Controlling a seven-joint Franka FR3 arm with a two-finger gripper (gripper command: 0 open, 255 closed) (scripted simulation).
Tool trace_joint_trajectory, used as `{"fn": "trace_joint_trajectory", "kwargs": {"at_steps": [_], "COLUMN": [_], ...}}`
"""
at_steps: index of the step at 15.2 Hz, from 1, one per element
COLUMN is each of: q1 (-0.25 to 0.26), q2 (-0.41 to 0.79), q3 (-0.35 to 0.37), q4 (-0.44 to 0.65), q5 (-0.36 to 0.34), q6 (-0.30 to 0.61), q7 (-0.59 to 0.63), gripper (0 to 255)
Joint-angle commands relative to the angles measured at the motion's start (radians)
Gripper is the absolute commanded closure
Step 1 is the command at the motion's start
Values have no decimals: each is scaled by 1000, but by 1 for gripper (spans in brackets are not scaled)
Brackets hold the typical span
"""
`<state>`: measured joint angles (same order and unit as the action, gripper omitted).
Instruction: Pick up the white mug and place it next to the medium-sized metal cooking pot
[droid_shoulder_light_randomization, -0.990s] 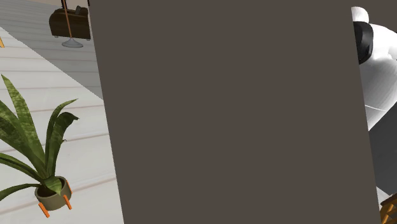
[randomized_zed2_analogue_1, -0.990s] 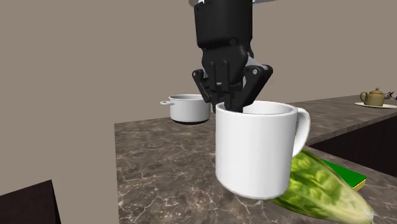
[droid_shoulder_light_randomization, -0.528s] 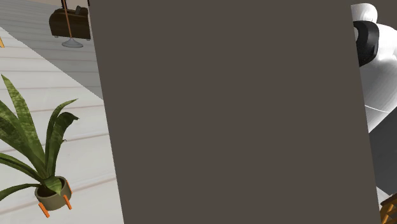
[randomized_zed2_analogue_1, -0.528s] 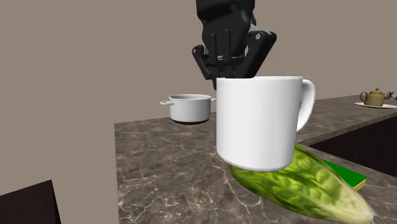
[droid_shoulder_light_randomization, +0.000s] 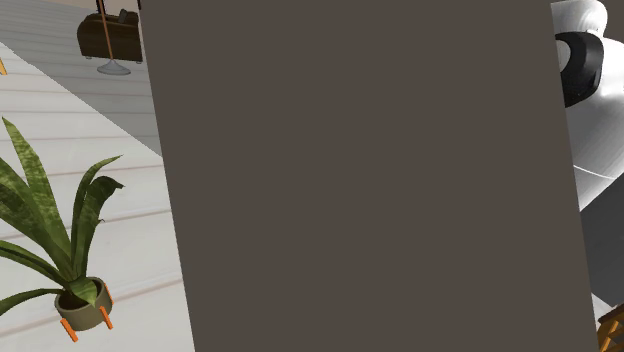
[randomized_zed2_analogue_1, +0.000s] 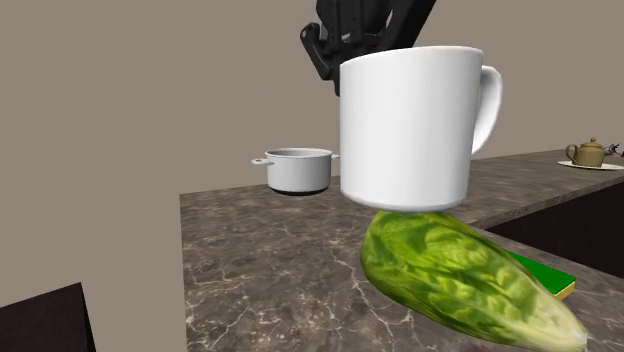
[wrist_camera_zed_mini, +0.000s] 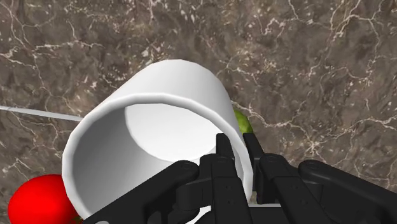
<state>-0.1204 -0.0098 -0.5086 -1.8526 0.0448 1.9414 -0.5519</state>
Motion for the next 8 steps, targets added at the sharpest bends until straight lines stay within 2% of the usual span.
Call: {"fn": "trace_joint_trajectory", "kwargs": {"at_steps": [1, 5, 8], "q1": [0, 0, 38], "q2": [0, -1, -43], "q3": [0, 0, 40], "q4": [25, 70, 25], "q5": [0, -2, -29], "q6": [-25, -71, -60], "q7": [1, 4, 88], "gripper": [255, 255, 255]}}
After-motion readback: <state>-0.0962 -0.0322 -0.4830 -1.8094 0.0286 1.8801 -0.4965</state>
